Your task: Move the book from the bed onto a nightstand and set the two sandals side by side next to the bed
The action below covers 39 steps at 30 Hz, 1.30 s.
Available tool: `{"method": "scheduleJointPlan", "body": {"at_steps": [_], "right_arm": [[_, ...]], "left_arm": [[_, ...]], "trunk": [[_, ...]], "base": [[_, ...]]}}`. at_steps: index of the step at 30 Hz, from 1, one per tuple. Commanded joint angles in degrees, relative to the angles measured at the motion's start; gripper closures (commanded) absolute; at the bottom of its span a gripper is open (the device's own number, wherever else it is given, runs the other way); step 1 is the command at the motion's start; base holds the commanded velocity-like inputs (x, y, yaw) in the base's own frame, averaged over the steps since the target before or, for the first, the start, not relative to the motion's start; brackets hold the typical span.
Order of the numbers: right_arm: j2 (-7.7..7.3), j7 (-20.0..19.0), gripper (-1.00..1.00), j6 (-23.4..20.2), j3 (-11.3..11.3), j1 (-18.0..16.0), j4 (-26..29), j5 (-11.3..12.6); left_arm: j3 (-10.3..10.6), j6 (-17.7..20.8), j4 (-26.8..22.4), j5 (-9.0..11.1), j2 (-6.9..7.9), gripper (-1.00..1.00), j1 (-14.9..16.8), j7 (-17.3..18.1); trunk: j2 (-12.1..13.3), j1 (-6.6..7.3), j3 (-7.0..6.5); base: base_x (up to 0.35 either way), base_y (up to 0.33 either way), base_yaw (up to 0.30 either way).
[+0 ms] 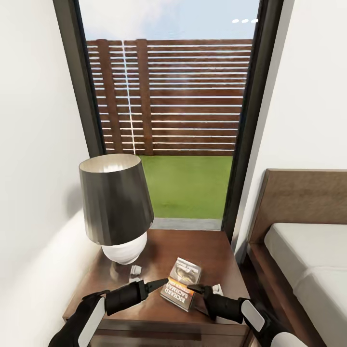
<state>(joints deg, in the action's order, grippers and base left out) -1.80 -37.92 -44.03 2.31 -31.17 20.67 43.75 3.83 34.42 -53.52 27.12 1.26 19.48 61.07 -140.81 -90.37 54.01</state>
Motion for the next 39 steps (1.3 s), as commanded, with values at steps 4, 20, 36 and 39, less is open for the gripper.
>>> {"method": "scheduleJointPlan", "body": {"at_steps": [4, 20, 36, 39], "right_arm": [[-0.04, -0.05, -1.00, -0.18, 0.24, -0.03, 0.00, 0.28], [-0.05, -0.05, -1.00, -0.18, 0.23, -0.03, 0.00, 0.28], [-0.05, -0.05, -1.00, -0.18, 0.23, -0.03, -0.02, 0.28], [-0.05, -0.05, -1.00, -0.18, 0.23, -0.03, -0.02, 0.28]], "left_arm": [[0.16, 0.47, 0.00, 0.47, 0.06, -1.00, 0.03, -0.07], [0.18, 0.47, 0.01, 0.47, 0.06, -1.00, 0.02, -0.07], [0.20, 0.41, 1.36, 0.43, 0.05, -1.00, 0.03, -0.13], [0.21, 0.39, 1.58, 0.44, 0.04, -1.00, 0.03, -0.15]], "trunk": [[-0.02, 0.01, 0.06], [-0.02, 0.01, 0.06], [-0.02, 0.01, 0.06], [-0.02, 0.01, 0.06]], "base": [[0.000, 0.000, 0.000], [-0.026, 0.000, 0.000], [-0.099, 0.000, 0.000], [-0.195, 0.000, 0.000]]}}
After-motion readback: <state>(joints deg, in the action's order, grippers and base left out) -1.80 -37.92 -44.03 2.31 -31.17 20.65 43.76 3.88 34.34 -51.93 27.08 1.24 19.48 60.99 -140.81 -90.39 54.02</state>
